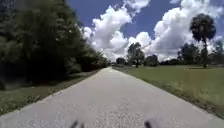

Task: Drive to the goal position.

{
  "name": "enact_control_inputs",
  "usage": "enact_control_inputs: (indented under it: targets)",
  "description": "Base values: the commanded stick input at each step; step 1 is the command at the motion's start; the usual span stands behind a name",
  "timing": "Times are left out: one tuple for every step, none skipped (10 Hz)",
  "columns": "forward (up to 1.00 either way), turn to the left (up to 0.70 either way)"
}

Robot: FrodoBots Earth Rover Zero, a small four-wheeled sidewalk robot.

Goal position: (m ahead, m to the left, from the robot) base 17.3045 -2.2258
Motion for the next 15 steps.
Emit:
enact_control_inputs:
  targets:
    - [0.50, 0.00]
    - [0.50, 0.00]
    - [0.50, 0.00]
    - [0.50, 0.00]
    - [0.50, 0.00]
    - [0.50, 0.00]
    - [0.50, 0.00]
    - [0.50, 0.00]
    - [0.50, 0.00]
    - [0.50, 0.00]
    - [0.50, 0.00]
    - [0.50, 0.00]
    - [0.50, 0.00]
    - [0.50, 0.00]
    - [0.50, 0.00]
